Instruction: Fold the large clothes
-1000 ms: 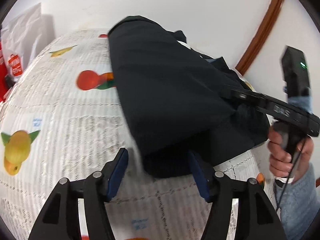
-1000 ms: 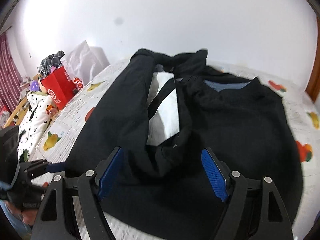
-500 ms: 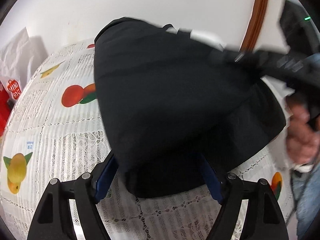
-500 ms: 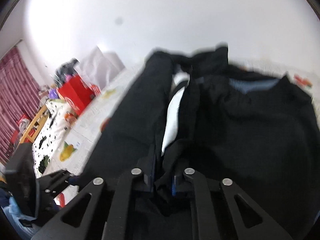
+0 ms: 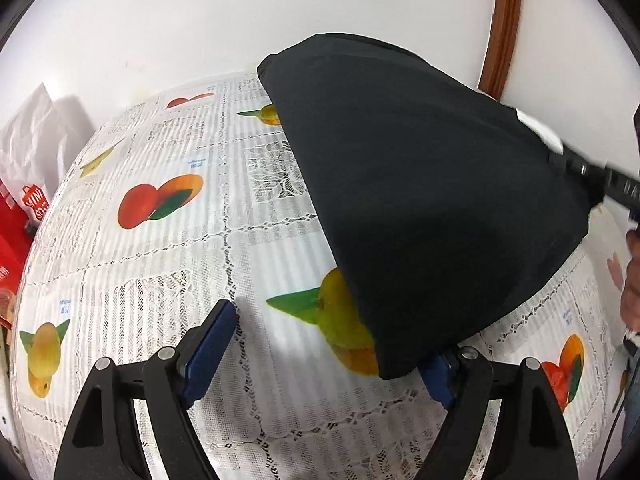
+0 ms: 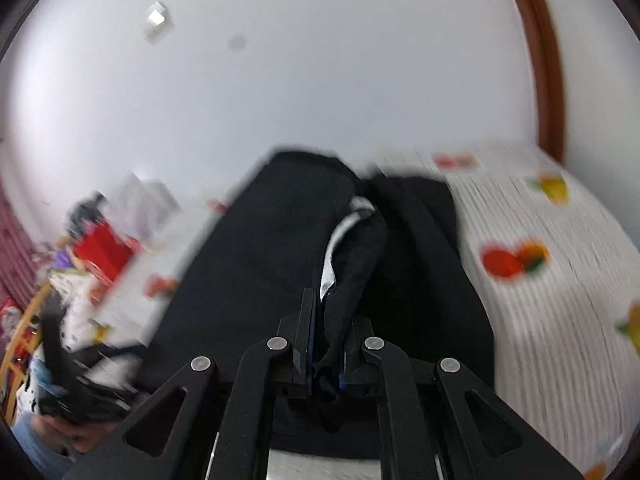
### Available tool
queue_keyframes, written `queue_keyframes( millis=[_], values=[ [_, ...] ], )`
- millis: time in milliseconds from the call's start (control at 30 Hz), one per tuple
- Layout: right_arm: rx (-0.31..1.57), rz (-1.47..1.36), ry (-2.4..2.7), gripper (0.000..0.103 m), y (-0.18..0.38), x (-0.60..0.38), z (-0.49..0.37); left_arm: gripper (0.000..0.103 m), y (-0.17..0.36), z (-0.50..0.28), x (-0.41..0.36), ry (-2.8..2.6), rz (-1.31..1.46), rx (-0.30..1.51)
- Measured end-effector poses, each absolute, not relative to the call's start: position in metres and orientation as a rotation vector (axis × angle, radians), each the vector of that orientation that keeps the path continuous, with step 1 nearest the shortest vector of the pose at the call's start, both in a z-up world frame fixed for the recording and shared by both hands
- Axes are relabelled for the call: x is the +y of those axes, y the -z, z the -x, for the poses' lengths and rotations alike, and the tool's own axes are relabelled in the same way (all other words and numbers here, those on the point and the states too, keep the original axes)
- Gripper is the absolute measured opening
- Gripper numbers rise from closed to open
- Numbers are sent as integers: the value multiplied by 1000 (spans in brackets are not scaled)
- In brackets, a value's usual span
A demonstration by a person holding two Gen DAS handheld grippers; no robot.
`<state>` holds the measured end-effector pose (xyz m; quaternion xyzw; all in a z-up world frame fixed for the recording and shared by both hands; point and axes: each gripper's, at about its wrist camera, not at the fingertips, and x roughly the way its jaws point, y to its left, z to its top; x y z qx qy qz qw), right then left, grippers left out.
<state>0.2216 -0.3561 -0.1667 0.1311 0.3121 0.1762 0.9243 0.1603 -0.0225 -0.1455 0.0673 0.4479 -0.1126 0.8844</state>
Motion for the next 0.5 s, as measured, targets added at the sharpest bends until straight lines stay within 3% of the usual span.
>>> queue_keyframes(
  millis=[100, 267, 500],
  values=[
    [692, -237, -319, 20, 181, -363, -219, 80, 145, -158, -19, 245, -121, 944],
    [626, -168, -285, 39, 155, -361, -206, 80, 143, -158, -19, 298, -89, 945],
    [649, -143, -361, 39, 155, -335, -229, 80, 144, -165, -39, 334, -84, 950]
  ],
)
